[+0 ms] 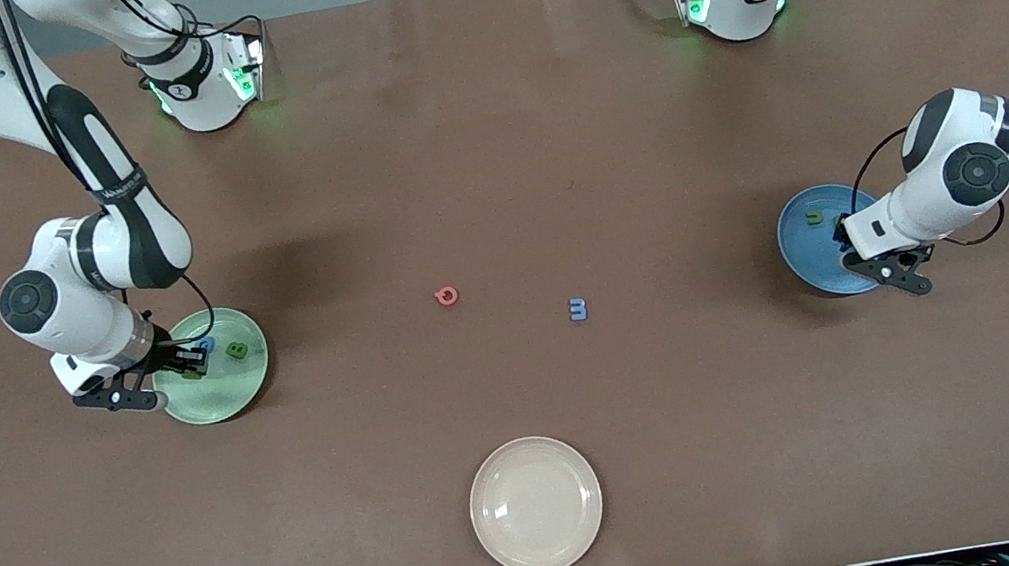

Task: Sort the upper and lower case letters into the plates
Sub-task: 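Put the x in the blue plate while the right gripper drops the N, then grasp the E with the left gripper while the right gripper grasps the Q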

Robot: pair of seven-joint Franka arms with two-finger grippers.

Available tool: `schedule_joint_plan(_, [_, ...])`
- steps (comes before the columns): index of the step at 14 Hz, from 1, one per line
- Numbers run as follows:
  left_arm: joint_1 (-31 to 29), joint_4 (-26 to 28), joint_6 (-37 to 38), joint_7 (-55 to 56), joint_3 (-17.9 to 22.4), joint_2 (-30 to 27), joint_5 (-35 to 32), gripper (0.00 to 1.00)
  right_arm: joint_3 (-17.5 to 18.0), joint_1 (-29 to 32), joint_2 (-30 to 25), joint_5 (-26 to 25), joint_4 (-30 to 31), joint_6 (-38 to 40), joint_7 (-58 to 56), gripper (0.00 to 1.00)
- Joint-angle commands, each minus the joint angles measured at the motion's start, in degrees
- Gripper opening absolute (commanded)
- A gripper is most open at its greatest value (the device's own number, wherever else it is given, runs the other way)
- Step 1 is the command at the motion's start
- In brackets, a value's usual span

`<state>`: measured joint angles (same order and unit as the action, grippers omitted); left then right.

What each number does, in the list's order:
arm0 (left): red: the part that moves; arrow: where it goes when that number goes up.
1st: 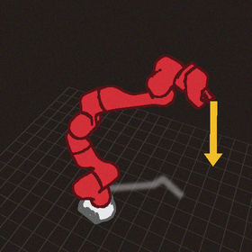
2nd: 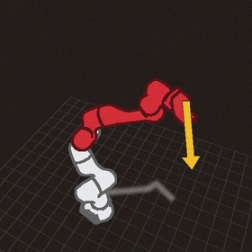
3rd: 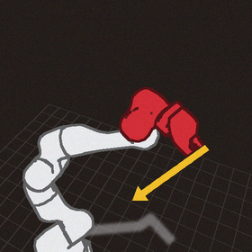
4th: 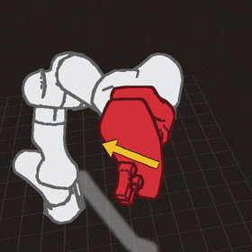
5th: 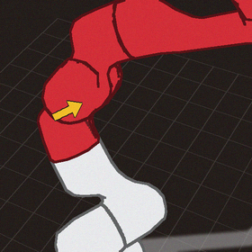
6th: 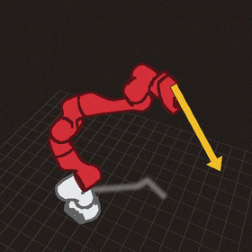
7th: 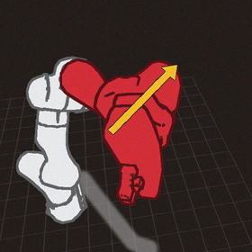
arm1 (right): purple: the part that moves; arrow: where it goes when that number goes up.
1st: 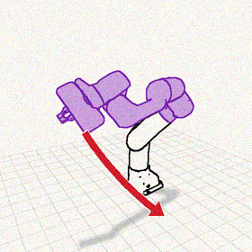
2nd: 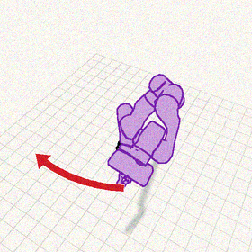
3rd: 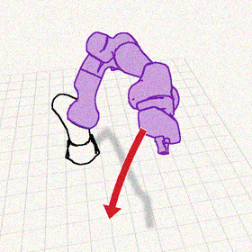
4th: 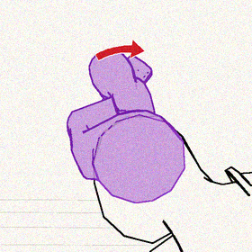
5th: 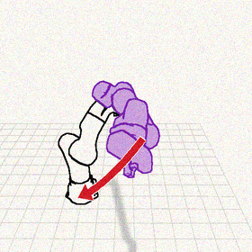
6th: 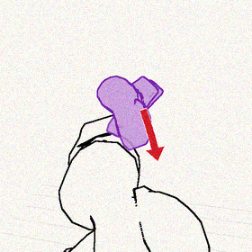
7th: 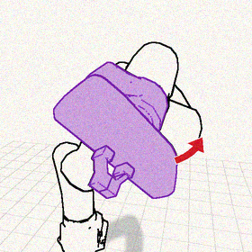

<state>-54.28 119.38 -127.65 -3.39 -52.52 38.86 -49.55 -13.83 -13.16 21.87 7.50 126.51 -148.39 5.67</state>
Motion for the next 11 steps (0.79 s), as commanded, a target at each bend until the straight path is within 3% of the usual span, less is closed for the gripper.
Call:
schedule_joint_plan(1, [0.23,-1.33,5.37,4.70,-4.42,-1.25,-0.46,1.00,1.08,1.64,0.89,-0.56,0.05,-1.99,0.04,0.00])
schedule_joint_plan(3, [1.28,-3.09,9.24,10.92,-8.81,-0.81,0.85,1.00,1.08,2.44,2.12,-0.47,-0.30,-3.66,0.04,0.00])
schedule_joint_plan(7, [12.76,-6.70,9.70,30.14,-9.36,-0.72,5.51,1.00,1.08,2.70,4.23,-0.38,-0.65,-5.68,0.13,0.04])
schedule_joint_plan(8, [16.36,-7.92,9.70,35.86,-9.10,-0.20,5.78,1.00,1.17,2.70,4.32,-0.21,-0.65,-5.68,0.30,0.10])
schedule_joint_plan(9, [19.62,-9.33,9.70,41.05,-8.66,0.59,5.79,1.00,1.17,2.70,4.32,-0.12,-0.65,-5.68,0.31,0.23])
schedule_joint_plan(10, [23.48,-10.91,9.70,46.58,-7.44,1.38,5.79,1.00,1.17,2.53,4.32,-0.12,-0.74,-5.60,0.65,0.56])
schedule_joint_plan(11, [27.78,-12.75,9.61,51.16,-5.34,2.26,5.79,1.00,1.26,2.44,4.24,-0.03,-0.74,-5.16,0.83,1.00])
